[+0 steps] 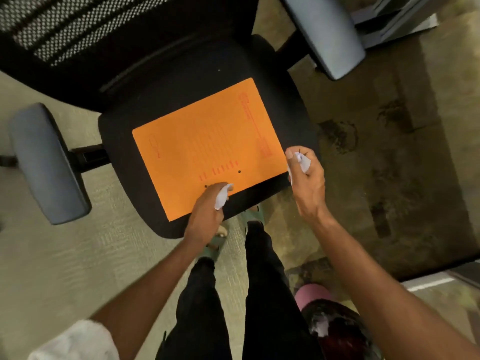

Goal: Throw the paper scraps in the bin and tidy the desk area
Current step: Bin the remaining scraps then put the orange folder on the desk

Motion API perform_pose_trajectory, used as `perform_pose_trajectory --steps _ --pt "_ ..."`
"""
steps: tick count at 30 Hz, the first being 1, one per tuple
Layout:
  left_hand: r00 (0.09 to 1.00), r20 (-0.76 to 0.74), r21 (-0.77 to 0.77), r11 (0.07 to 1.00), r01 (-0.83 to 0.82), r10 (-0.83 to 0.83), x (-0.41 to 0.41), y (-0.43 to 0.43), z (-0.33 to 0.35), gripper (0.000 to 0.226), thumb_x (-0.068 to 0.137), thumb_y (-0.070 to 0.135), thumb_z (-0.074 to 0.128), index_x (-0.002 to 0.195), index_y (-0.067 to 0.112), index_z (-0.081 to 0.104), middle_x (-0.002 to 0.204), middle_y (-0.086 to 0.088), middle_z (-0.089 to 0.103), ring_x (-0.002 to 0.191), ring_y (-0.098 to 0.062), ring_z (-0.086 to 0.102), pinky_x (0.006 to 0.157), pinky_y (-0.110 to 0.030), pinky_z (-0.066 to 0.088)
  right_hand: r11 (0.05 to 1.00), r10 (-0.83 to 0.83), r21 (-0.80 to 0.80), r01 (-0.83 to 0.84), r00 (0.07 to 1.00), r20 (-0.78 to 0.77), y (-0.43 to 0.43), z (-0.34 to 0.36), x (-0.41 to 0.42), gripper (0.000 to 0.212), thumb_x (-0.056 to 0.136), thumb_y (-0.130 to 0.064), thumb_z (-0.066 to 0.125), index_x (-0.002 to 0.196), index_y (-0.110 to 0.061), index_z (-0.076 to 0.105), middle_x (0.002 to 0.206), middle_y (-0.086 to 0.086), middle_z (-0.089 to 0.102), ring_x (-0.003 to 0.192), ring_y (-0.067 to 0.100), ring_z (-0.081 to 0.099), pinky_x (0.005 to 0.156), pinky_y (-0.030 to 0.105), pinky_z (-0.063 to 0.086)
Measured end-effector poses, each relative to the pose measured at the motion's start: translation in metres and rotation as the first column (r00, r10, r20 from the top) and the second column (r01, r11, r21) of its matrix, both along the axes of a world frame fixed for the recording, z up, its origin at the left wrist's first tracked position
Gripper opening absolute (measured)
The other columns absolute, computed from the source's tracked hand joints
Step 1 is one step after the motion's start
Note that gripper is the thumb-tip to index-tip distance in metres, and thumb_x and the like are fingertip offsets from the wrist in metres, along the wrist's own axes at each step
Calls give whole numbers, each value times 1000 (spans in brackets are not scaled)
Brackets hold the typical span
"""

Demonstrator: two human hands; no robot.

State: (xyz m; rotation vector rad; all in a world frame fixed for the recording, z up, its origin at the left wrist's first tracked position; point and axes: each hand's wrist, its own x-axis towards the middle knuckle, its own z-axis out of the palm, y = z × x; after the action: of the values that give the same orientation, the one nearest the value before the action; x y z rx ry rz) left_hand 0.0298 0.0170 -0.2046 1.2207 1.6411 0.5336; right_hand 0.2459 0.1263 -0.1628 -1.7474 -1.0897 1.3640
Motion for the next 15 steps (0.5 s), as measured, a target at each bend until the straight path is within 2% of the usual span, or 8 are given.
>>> perform_pose_trajectory --steps 2,3,5,7,10,12,14,15 --pt "998 53 -20 1000 -15 16 11 -2 15 57 96 -14 44 143 17 50 141 -6 57 120 -9 55 100 -15 44 998 -67 -14 67 997 25 -27 11 11 17 102 -32 61 106 -16 65 90 -10 63 79 3 57 72 24 48" --pt "998 63 -13 1000 18 -18 15 -4 23 53 99 -8 44 144 21 49 138 -3 58 110 -3 58 94 -13 44 994 -107 -22 108 993 44 -43 17 15 15 101 -32 62 105 -18 66 90 -12 64 80 3 58 72 24 49" --pt "986 110 29 992 121 -124 28 -11 47 48 103 2 45 143 29 50 128 -1 62 96 -2 59 88 -18 45 978 -203 -21 205 976 78 -88 37 29 10 101 -32 63 102 -22 66 91 -12 65 82 4 59 75 26 50" --pt "969 159 63 981 183 -191 40 -16 72 48 104 7 45 143 34 50 119 -2 65 88 -8 63 83 -26 52 962 -270 -5 272 959 83 -129 61 36 8 101 -31 63 101 -23 66 93 -9 67 85 7 62 79 29 51" --pt "899 221 100 926 364 -377 77 -30 133 52 103 4 46 142 38 49 108 3 67 82 -13 68 75 -29 57 893 -449 27 449 887 106 -202 120 57 9 101 -25 62 102 -17 66 98 -3 70 91 5 64 83 18 49" --pt "868 278 83 911 405 -411 89 -39 158 50 104 7 46 142 38 49 109 3 69 81 -16 69 73 -28 60 878 -477 32 477 870 125 -231 144 58 7 101 -23 62 101 -18 67 101 -2 71 95 3 65 83 11 46" --pt "785 316 86 840 535 -532 138 -59 197 36 106 21 48 137 39 55 100 2 72 74 -15 70 66 -29 60 809 -586 57 585 794 160 -284 177 85 6 100 -22 63 100 -20 69 101 -4 72 96 3 65 83 10 46" --pt "770 320 55 822 566 -552 150 -66 210 29 105 30 49 129 40 61 94 2 73 69 -16 70 61 -29 59 803 -593 54 593 788 168 -298 185 92 6 100 -22 64 100 -20 70 101 -5 72 96 3 66 83 11 47"
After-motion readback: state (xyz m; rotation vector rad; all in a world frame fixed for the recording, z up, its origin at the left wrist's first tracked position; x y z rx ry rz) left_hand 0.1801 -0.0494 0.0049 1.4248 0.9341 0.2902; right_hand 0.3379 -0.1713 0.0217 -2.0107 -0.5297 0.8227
